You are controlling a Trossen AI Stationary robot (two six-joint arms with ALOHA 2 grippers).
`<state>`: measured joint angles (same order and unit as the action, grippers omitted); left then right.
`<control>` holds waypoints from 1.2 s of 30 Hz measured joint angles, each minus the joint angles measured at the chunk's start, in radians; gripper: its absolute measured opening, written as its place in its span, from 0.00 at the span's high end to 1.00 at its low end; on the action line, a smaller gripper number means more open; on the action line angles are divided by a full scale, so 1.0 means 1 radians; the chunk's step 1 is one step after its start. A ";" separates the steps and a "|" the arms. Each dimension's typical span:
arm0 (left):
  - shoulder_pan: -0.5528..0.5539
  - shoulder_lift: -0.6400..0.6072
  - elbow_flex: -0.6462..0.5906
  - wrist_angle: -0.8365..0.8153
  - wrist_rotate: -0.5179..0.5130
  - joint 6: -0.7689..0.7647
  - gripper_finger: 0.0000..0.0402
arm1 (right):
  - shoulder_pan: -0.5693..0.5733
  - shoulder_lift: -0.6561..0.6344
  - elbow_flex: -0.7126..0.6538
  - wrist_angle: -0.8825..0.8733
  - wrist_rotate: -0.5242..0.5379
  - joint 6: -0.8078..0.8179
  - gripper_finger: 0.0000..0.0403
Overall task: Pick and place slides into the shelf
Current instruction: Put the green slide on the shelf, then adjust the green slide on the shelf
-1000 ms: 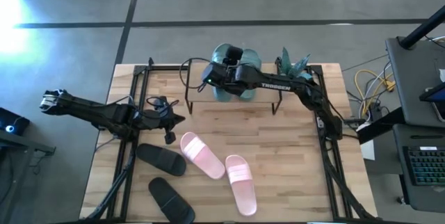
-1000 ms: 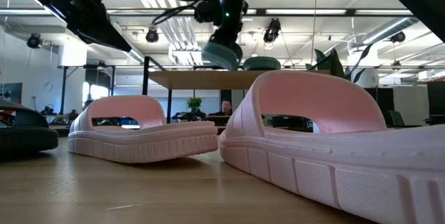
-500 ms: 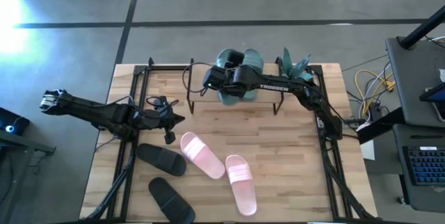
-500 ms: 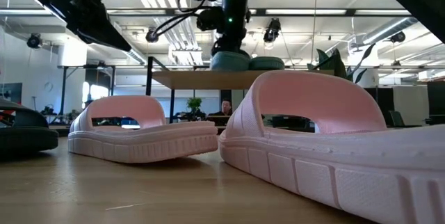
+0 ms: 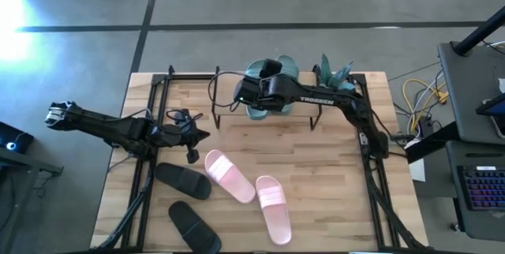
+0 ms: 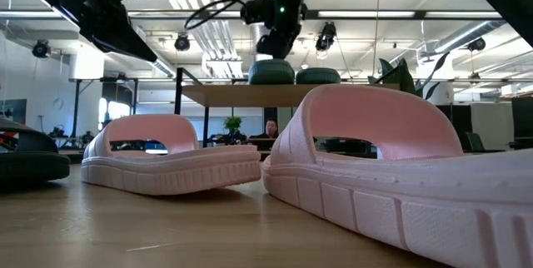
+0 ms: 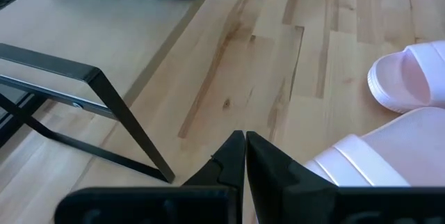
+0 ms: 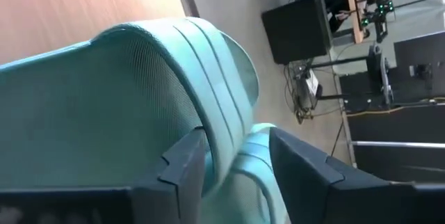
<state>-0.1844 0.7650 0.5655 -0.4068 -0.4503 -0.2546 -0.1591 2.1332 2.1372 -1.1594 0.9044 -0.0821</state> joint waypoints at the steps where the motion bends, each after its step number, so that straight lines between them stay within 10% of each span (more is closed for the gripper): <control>1: 0.000 0.000 0.000 0.000 0.000 0.000 1.00 | 0.010 -0.010 0.000 -0.010 -0.002 0.012 0.61; 13: 0.001 -0.001 0.005 0.015 0.022 -0.105 1.00 | -0.037 -0.171 0.001 -0.372 -0.333 0.818 0.77; 22: 0.002 -0.002 0.009 0.041 0.027 -0.107 1.00 | -0.060 -0.136 -0.050 -0.361 -0.538 0.834 0.97; 36: 0.002 0.000 0.004 0.039 0.027 -0.107 1.00 | -0.003 -0.123 -0.140 -0.403 -0.572 0.867 0.98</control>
<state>-0.1829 0.7649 0.5697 -0.3679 -0.4236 -0.3614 -0.1618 2.0099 1.9973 -1.5626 0.3326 0.7853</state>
